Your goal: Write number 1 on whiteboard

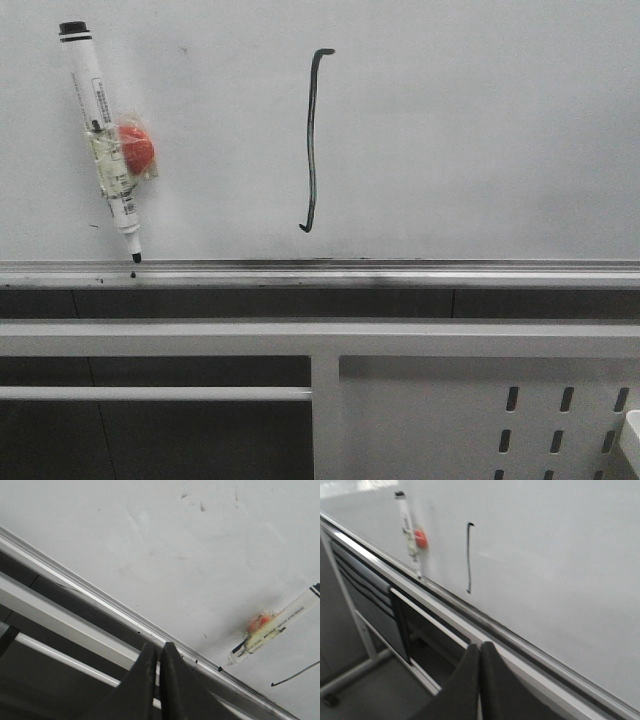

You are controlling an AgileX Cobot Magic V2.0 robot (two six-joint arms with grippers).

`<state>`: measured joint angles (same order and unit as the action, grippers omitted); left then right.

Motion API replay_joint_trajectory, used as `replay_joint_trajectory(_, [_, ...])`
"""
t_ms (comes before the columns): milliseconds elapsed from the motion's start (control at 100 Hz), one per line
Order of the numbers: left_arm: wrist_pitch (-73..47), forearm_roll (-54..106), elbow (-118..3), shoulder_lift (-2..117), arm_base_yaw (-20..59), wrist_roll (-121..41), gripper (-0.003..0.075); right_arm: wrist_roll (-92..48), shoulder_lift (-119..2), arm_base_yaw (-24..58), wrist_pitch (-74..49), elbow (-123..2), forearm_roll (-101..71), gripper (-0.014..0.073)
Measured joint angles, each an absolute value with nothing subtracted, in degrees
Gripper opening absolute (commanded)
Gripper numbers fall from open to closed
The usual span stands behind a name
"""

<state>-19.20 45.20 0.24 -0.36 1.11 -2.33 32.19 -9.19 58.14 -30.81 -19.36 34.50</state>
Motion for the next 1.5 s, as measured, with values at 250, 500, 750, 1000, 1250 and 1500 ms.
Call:
replay_joint_trajectory(250, [-19.1, 45.2, 0.2, -0.4, 1.1, -2.3, -0.002, 30.8, -9.2, 48.5, -15.6, -19.2, 27.3, -0.005])
replay_joint_trajectory(500, [-19.1, 45.2, 0.2, -0.4, 1.1, -2.3, -0.002, 27.6, -8.8, 27.0, -3.6, -13.4, 18.0, -0.005])
replay_joint_trajectory(750, [-19.1, 45.2, 0.2, -0.4, 1.1, -2.3, -0.002, 25.5, -8.8, 7.4, -1.3, -5.7, 15.4, -0.005])
replay_joint_trajectory(1000, [-19.1, 45.2, 0.2, -0.4, 1.1, -2.3, -0.002, 14.3, -8.8, 1.1, -1.5, -3.1, 9.0, -0.005])
replay_joint_trajectory(1250, [-19.1, 45.2, 0.2, -0.4, 1.1, -2.3, -0.002, 9.0, -7.0, 0.8, -2.0, 0.5, 2.4, -0.005])
replay_joint_trajectory(1500, [-19.1, 45.2, 0.2, -0.4, 1.1, -2.3, -0.002, 6.6, -3.3, -0.6, -4.4, 0.5, 1.6, -0.005])
